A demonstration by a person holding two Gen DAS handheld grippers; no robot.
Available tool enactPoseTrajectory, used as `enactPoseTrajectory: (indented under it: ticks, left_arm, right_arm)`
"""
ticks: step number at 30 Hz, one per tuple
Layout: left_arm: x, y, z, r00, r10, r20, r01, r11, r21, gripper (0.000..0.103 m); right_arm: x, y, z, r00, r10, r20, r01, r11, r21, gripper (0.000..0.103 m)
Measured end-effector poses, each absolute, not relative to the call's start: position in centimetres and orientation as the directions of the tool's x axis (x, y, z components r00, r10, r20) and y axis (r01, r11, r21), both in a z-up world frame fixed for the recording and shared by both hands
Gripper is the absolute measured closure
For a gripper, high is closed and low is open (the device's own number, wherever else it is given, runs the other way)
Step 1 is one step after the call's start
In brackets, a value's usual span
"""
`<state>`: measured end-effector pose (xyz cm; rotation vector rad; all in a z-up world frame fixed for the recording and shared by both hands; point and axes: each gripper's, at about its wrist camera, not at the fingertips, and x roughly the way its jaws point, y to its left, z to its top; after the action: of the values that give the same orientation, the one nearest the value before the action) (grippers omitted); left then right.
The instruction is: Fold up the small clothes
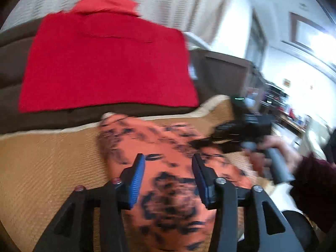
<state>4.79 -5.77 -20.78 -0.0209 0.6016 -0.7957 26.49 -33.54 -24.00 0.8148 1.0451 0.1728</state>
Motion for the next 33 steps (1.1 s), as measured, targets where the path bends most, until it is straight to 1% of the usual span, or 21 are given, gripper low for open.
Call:
enactPoseTrajectory:
  ticks: [2,3,5,6,7,8,10,12,14,15,16,17,18,20,22,25,27,28,30,32,33]
  left_arm:
    - [5.5,-5.4,-21.8,0.551,-0.626,-0.552,0.640,0.741,-0.202,0.055]
    - [5.4,-6.3,-22.2,0.552,-0.593,-0.586,0.643,0.750,-0.155,0.055]
    - [4.8,-7.8,-23.6,0.556,-0.538,-0.634,0.660,0.749,-0.056,0.055]
    - [4.2,-8.6,-24.3,0.565,-0.509,-0.649,0.672,0.740,0.005,0.055]
    - [3.9,-9.0,-24.6,0.574,-0.494,-0.653,0.677,0.735,0.039,0.055]
    - [3.7,-9.2,-24.7,0.583,-0.485,-0.652,0.680,0.730,0.066,0.055]
    - [3.8,-9.1,-24.7,0.579,-0.488,-0.653,0.681,0.730,0.058,0.054]
    - [4.5,-8.6,-24.8,0.563,-0.493,-0.663,0.671,0.741,0.018,0.047]
    - [4.8,-8.4,-25.0,0.552,-0.485,-0.678,0.658,0.753,-0.003,0.043]
    - [4.9,-8.3,-25.1,0.547,-0.483,-0.684,0.655,0.755,-0.010,0.040]
    - [5.0,-8.3,-25.2,0.541,-0.482,-0.689,0.653,0.757,-0.016,0.040]
    - [4.9,-8.5,-25.3,0.539,-0.480,-0.692,0.652,0.758,-0.017,0.040]
    - [5.0,-8.5,-25.3,0.536,-0.481,-0.694,0.653,0.757,-0.020,0.040]
    - [5.0,-8.3,-25.3,0.531,-0.486,-0.694,0.657,0.754,-0.025,0.040]
    - [5.6,-8.6,-25.8,0.522,-0.490,-0.698,0.659,0.752,-0.035,0.038]
    - [6.2,-8.4,-26.0,0.510,-0.496,-0.703,0.651,0.756,-0.060,0.034]
    - [6.6,-8.5,-26.2,0.505,-0.498,-0.705,0.649,0.758,-0.071,0.032]
    - [6.8,-8.5,-26.2,0.503,-0.500,-0.705,0.649,0.757,-0.074,0.032]
    - [7.0,-8.5,-26.5,0.505,-0.500,-0.704,0.648,0.758,-0.074,0.032]
    - [7.3,-8.3,-26.6,0.515,-0.489,-0.704,0.637,0.768,-0.068,0.032]
    - [7.6,-8.1,-26.7,0.505,-0.495,-0.706,0.636,0.767,-0.083,0.032]
  right_arm:
    - [25.8,-33.6,-22.8,0.501,0.445,-0.742,0.259,0.741,0.619,0.070]
    - [25.3,-33.6,-21.9,0.503,0.407,-0.763,0.268,0.765,0.585,0.068]
    - [24.6,-33.4,-19.2,0.544,0.281,-0.790,0.279,0.828,0.487,0.068]
    - [24.4,-33.1,-18.0,0.569,0.239,-0.787,0.278,0.844,0.458,0.068]
    - [24.1,-32.6,-16.6,0.602,0.214,-0.769,0.264,0.856,0.445,0.068]
    - [24.1,-32.2,-15.4,0.636,0.222,-0.739,0.233,0.858,0.458,0.068]
    - [25.3,-30.8,-14.5,0.641,0.271,-0.718,0.178,0.857,0.483,0.068]
    - [26.7,-29.6,-15.0,0.619,0.314,-0.720,0.150,0.852,0.501,0.068]
    - [29.0,-28.2,-17.7,0.561,0.337,-0.756,0.179,0.842,0.509,0.068]
    - [29.9,-28.4,-19.5,0.521,0.316,-0.793,0.223,0.846,0.484,0.071]
    - [30.7,-28.8,-21.3,0.473,0.297,-0.829,0.267,0.849,0.457,0.074]
    - [31.3,-29.0,-23.0,0.456,0.315,-0.833,0.283,0.836,0.471,0.076]
    - [31.5,-29.1,-23.0,0.472,0.325,-0.819,0.272,0.830,0.486,0.076]
    - [32.1,-28.7,-21.7,0.449,0.319,-0.835,0.261,0.847,0.464,0.073]
    - [32.8,-28.5,-19.8,0.465,0.331,-0.821,0.217,0.856,0.469,0.072]
    - [34.0,-26.5,-17.4,0.496,0.434,-0.752,0.084,0.838,0.539,0.072]
    - [35.8,-24.3,-16.8,0.478,0.519,-0.708,-0.004,0.808,0.589,0.072]
    - [36.6,-23.2,-17.2,0.464,0.535,-0.706,-0.020,0.803,0.595,0.072]
    - [38.6,-21.3,-19.5,0.381,0.564,-0.733,-0.025,0.798,0.602,0.072]
    - [40.3,-21.0,-23.4,0.299,0.544,-0.784,0.032,0.815,0.578,0.073]
    - [40.6,-21.4,-24.8,0.279,0.567,-0.776,0.054,0.797,0.602,0.075]
